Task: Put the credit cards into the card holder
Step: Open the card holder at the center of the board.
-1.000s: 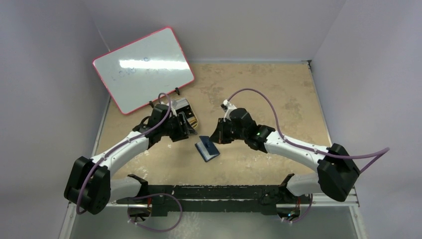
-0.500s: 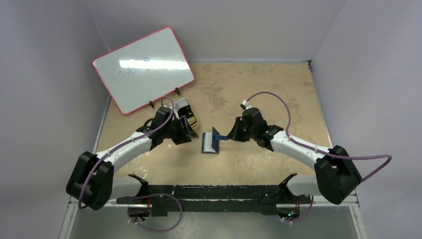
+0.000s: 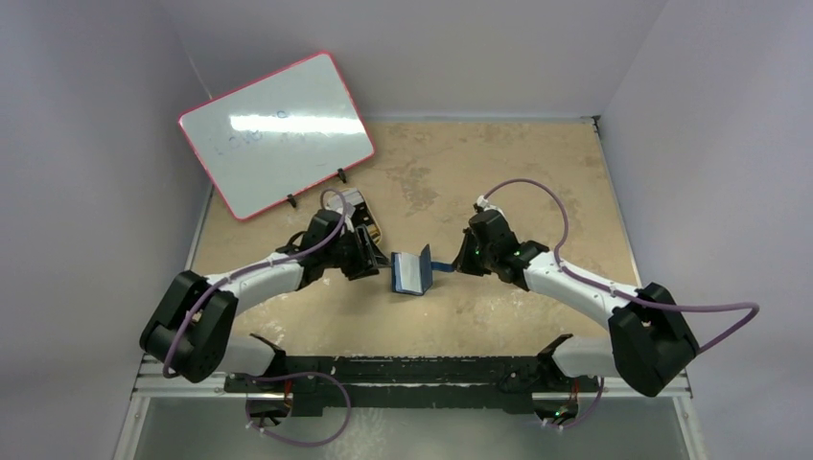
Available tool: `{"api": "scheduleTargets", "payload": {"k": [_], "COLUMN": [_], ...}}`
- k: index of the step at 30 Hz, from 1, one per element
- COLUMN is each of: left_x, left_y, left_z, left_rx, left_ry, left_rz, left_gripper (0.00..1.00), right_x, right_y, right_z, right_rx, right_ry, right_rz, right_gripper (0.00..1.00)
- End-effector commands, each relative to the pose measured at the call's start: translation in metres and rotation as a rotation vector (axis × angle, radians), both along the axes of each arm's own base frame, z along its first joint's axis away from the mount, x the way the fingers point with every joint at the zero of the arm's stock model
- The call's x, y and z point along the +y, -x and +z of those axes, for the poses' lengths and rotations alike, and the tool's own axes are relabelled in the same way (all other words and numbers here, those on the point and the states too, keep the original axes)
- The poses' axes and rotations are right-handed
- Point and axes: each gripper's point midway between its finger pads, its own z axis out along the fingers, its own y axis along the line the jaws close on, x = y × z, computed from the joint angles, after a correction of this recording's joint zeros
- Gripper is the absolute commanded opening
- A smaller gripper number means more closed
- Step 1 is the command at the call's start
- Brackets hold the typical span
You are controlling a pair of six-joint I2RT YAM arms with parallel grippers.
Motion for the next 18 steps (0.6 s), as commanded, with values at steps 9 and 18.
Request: {"api": "scheduleTargets", "payload": {"k": [9,18], "left_x": [-0.030,-0.030], "left_y": [-0.011,-0.005], "left_z": [0.001,-0.010], "left_rx": [-0.048,-0.039], "left_ry": [0.142,0.113], "left_rz": [-0.041,-0.051], "left_gripper": [0.46,0.40], "right_x": [-0.006,-0.014], "right_y": [-0.002,0.000], "right_z": [0.000,-0.012], "right_rx": [-0.010,0.009], "right_ry": [0.012,0.039], "right_rz": [-0.029,-0.065], "right_gripper": [0.00,0.00]}}
